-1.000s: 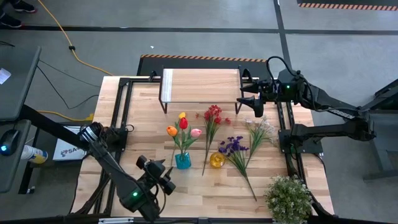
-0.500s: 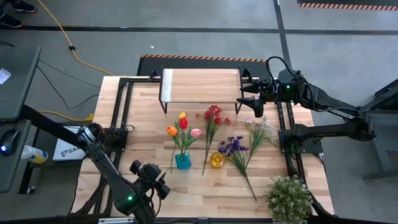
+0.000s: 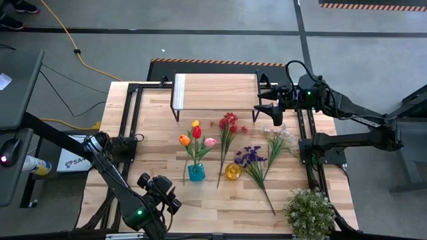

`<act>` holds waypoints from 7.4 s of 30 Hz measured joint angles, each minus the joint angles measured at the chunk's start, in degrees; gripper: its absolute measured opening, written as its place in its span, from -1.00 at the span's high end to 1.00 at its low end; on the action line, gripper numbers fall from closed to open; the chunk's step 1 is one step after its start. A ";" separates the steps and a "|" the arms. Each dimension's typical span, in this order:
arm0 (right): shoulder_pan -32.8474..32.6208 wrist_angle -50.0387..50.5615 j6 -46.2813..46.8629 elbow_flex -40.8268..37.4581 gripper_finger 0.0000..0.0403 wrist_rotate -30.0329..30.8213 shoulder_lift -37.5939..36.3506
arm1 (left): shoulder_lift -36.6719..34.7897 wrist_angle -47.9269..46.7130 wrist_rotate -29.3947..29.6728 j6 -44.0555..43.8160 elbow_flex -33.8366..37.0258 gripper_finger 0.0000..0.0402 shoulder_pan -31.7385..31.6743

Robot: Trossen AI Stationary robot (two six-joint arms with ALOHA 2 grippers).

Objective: Pick and place flowers into a vace then onto a shelf
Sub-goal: Put the yellow tulip into the blue vase

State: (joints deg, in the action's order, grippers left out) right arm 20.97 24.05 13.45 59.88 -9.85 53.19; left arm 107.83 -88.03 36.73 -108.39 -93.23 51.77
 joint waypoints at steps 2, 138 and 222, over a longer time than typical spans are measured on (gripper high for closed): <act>0.00 0.00 0.00 0.00 -0.36 0.00 0.00 | 0.00 0.01 0.49 0.04 0.33 -0.18 0.00; 0.00 -8.46 1.09 -0.02 -0.36 4.94 0.02 | -33.12 90.92 -31.94 53.96 67.18 -0.18 -57.38; 0.00 -4.21 0.46 -0.02 -0.36 6.60 0.02 | -24.44 40.52 -29.12 28.08 54.24 0.80 -40.97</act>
State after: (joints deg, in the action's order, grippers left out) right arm 20.97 19.85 13.91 59.86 -3.25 53.21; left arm 83.39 -47.50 7.60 -80.31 -38.99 10.79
